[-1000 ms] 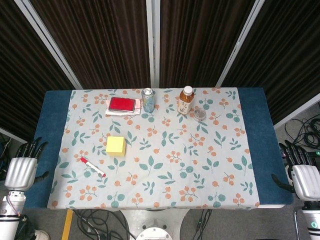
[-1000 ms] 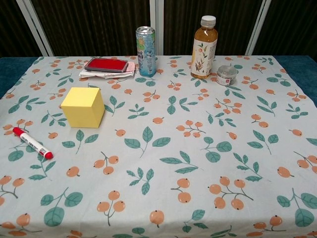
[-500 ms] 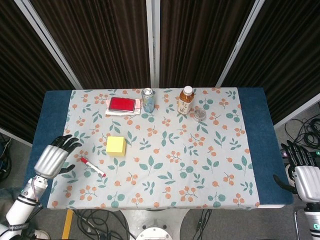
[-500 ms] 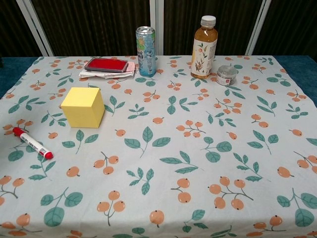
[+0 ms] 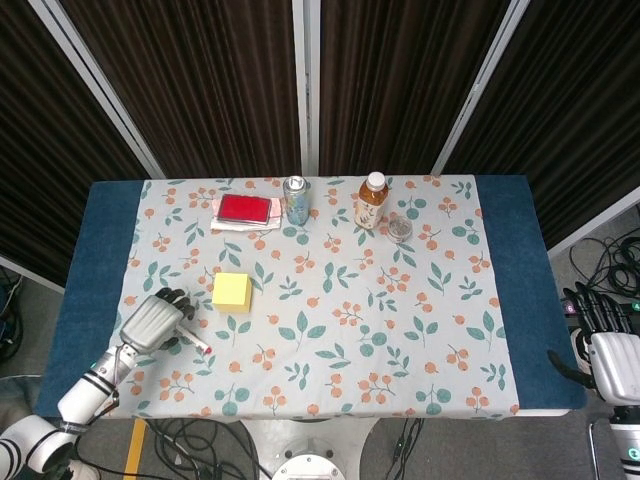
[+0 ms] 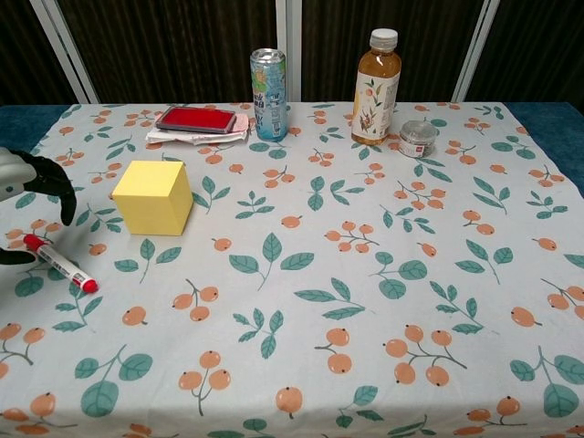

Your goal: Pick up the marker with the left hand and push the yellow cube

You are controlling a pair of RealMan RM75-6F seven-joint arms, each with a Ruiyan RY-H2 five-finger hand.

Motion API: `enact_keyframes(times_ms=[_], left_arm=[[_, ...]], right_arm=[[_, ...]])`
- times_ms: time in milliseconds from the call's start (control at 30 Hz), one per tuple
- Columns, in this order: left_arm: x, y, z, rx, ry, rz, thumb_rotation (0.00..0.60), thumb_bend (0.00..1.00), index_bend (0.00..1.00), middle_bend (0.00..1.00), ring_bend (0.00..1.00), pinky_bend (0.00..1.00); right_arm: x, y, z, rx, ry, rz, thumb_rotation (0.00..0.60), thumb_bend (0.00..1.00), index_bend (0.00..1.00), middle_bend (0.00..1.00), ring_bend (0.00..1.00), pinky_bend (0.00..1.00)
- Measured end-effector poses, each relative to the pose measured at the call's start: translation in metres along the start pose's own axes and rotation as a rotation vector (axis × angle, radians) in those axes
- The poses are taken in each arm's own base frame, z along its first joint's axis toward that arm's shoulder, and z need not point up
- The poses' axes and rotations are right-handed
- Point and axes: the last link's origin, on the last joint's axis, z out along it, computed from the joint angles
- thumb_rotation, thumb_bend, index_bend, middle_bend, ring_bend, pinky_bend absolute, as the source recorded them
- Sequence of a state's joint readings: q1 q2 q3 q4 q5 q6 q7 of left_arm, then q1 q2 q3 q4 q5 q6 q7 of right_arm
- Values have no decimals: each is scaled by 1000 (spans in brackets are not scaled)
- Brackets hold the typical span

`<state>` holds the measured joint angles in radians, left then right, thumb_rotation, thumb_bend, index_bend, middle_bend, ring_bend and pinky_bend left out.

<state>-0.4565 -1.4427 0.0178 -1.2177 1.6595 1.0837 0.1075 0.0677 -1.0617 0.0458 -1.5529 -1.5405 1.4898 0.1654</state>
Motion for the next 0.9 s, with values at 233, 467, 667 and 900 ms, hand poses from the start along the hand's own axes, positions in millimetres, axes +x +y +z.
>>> enact_keyframes(times_ms=[233,467,667,900], left_arm=[[-13,9,5,-3,-33,38,600,275,503,487,267,310],[-19,9,8,9,-63,80,600,286,506,516,275,310],[-21,10,10,15,-67,86,600,288,516,554,311,310],[-23,9,12,23,-76,94,600,293,523,562,323,309]], right_arm=[[-1,0,0,-2,-4,2,600,150,0,0,0,0],[-2,1,-1,-5,-4,3,600,150,0,0,0,0],[-2,1,0,-6,-4,3,600,150,0,0,0,0],[-2,2,-1,-10,-3,2,600,150,0,0,0,0]])
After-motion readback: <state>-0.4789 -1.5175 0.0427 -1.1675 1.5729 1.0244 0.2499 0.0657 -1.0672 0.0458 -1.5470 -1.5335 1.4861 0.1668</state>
